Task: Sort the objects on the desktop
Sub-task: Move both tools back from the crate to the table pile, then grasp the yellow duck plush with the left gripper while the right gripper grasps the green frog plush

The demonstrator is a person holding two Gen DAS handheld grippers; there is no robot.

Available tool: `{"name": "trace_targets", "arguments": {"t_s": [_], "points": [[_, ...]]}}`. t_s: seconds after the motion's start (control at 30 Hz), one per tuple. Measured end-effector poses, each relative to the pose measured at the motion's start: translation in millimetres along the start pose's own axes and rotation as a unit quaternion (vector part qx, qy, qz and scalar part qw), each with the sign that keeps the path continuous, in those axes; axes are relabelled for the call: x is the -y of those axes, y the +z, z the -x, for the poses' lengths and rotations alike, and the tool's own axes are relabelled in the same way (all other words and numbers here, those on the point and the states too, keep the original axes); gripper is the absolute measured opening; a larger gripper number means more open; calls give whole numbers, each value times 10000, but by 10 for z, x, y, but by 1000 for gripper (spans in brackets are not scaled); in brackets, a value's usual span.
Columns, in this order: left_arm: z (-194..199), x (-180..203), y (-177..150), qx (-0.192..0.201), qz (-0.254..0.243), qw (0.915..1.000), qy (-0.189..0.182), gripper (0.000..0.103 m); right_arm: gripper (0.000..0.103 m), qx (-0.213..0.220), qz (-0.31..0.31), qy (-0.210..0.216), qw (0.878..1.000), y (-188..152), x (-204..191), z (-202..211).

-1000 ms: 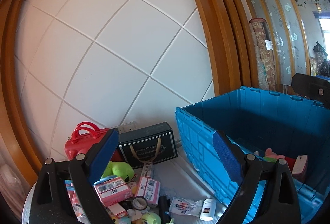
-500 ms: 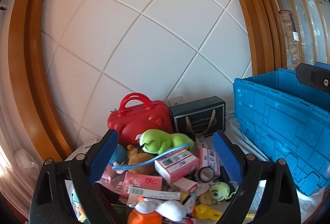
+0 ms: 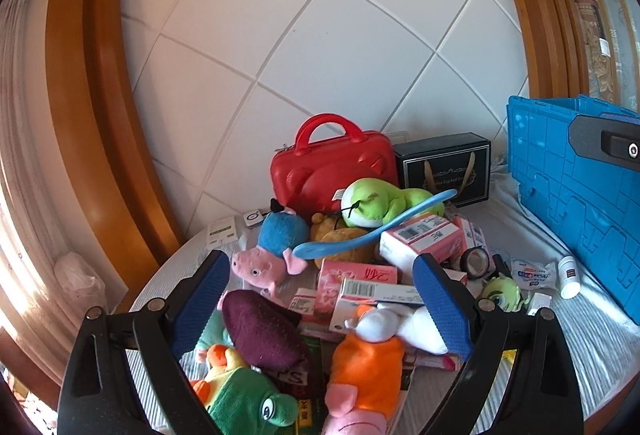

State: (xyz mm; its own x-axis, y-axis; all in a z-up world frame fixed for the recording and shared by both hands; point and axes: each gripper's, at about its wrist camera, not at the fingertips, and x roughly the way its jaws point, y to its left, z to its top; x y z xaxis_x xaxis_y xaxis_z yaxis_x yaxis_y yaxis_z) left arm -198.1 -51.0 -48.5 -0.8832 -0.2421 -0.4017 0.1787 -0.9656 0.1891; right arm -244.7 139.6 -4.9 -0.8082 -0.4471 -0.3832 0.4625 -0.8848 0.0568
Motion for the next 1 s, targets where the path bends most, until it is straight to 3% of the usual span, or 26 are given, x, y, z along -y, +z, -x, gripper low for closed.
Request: {"name": "trace_targets", "arguments": {"t_s": [0.27,0.47,0.63,0.77,0.87,1.0], "points": [[182,-256,-552,-207,227,9985,458,94,102,-440,443,601,9962,-323,-306,-164],[245,-482,-913,-579,273,9964,553,94,102,-777,439,987,9911,-599,-625,-178],[348,-833,-1072,-501,237,9979,327,94,102,-747,635,843,9916,-636,-1125,-87],[389,-1254,-1240,-572,-129,9983,58,94,102,-755,510,590,9941,-766,-1562,-88],[440,-1601,-1371,-508,-250,9980,-281,94,102,-971,167,358,9945,-954,-1843,-134],[312,-1897,-1530,-744,-323,9955,-487,94,102,-1308,-68,138,9913,-1161,-2156,-179]]}}
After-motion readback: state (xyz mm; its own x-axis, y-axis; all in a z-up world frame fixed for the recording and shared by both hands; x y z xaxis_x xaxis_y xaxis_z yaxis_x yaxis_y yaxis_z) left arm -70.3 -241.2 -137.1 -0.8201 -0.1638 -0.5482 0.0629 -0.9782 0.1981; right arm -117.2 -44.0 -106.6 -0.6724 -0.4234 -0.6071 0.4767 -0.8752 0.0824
